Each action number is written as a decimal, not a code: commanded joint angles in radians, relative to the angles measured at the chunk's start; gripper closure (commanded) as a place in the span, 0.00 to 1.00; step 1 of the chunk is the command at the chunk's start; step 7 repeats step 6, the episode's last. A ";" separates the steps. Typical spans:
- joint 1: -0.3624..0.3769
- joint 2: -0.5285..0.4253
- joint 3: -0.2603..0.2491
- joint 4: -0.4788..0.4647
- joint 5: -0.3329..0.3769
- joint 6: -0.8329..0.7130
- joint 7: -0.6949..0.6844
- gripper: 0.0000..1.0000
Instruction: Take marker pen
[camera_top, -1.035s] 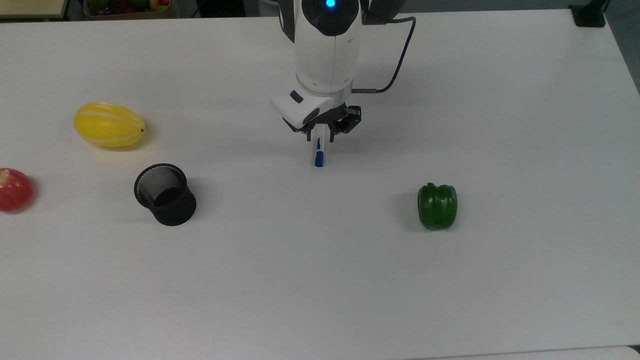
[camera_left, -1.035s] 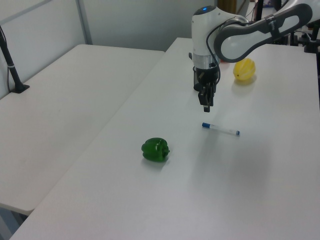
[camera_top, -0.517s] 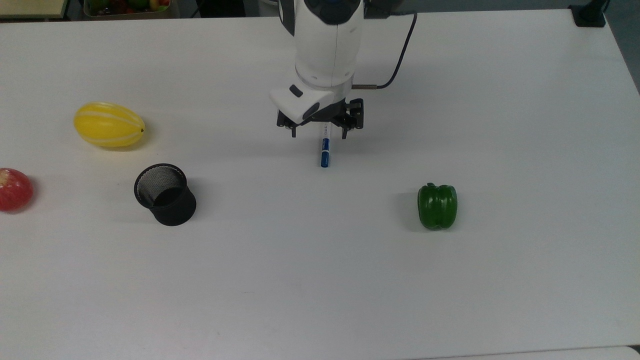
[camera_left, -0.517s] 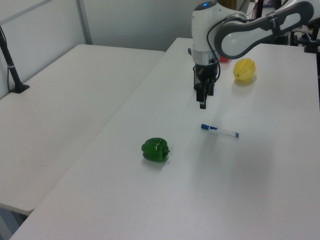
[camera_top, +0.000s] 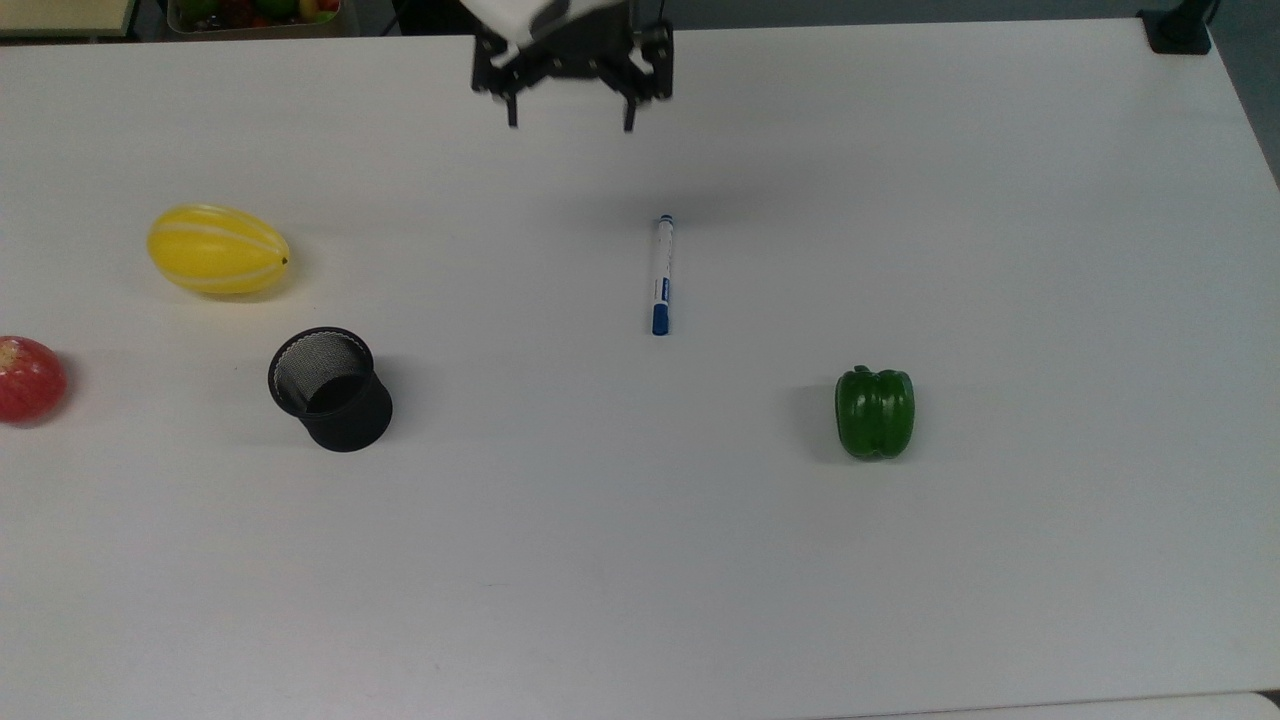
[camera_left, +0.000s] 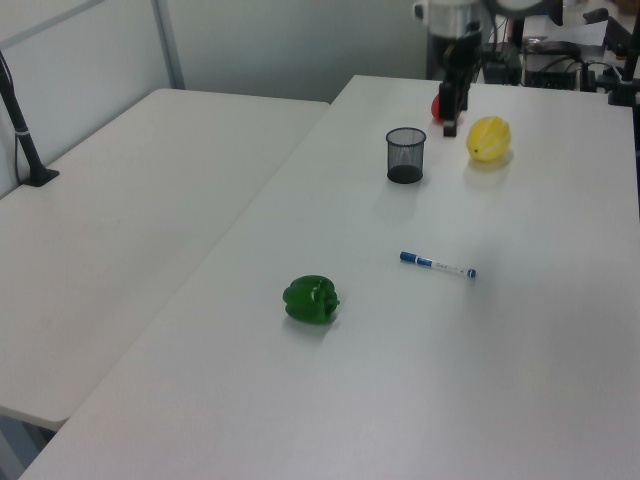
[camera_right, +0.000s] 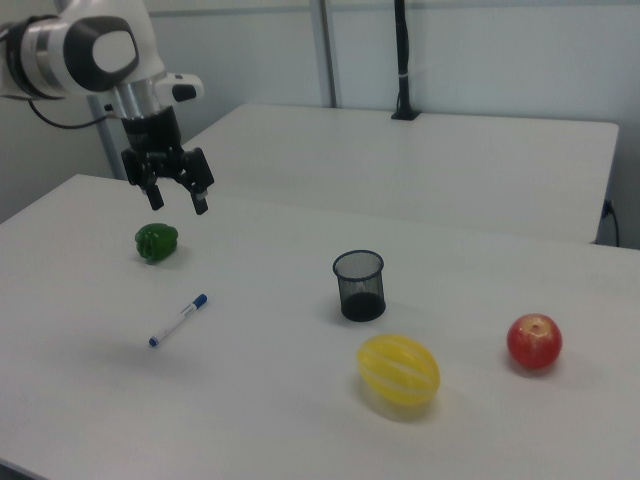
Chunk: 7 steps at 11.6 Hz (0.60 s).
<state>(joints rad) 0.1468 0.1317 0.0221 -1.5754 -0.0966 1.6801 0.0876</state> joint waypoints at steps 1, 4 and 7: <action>-0.035 -0.119 -0.001 -0.041 0.001 -0.080 -0.070 0.00; -0.056 -0.141 0.001 -0.038 0.009 -0.112 -0.131 0.00; -0.049 -0.139 -0.001 -0.035 0.009 -0.128 -0.129 0.00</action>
